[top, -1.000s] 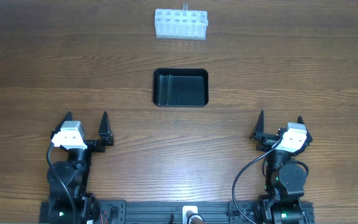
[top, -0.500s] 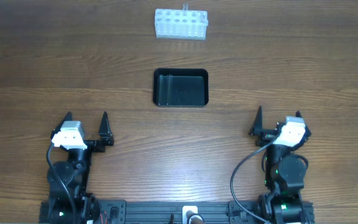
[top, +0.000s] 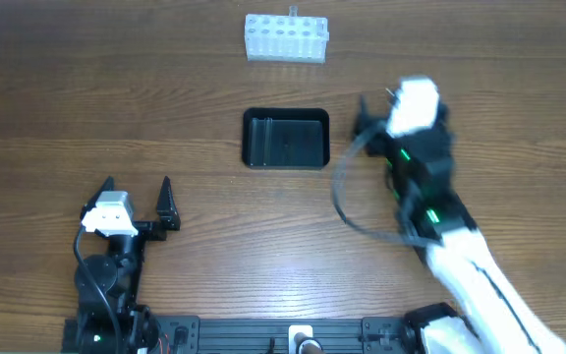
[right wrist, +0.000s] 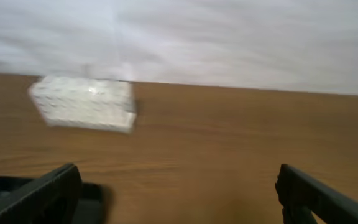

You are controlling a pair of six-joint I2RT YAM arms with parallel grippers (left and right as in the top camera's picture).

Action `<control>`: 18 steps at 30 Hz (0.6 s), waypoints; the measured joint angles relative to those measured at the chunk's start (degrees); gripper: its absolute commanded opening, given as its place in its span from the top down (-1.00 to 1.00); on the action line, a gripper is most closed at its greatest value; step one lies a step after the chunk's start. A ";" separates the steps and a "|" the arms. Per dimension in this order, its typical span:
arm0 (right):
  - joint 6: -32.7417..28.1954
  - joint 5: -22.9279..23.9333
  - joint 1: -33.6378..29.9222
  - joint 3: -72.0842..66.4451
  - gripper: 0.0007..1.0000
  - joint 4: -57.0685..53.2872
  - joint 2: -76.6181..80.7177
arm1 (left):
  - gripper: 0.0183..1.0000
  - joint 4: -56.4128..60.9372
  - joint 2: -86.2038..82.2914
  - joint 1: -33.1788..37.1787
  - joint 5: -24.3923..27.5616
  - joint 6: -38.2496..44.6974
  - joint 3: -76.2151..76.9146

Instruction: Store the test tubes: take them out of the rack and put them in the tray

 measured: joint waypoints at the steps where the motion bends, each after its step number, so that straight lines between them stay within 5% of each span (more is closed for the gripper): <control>1: 0.46 -0.22 1.07 2.14 -0.98 -0.22 2.86 | -1.00 -0.02 0.00 0.00 0.00 0.00 0.00; 10: 10.60 0.35 10.16 28.98 -0.98 -13.77 29.09 | -1.00 0.00 0.00 0.00 0.17 0.00 0.00; 18: 16.57 5.92 13.38 53.81 -0.98 -25.00 46.88 | -1.00 0.00 0.00 0.00 0.17 0.00 0.00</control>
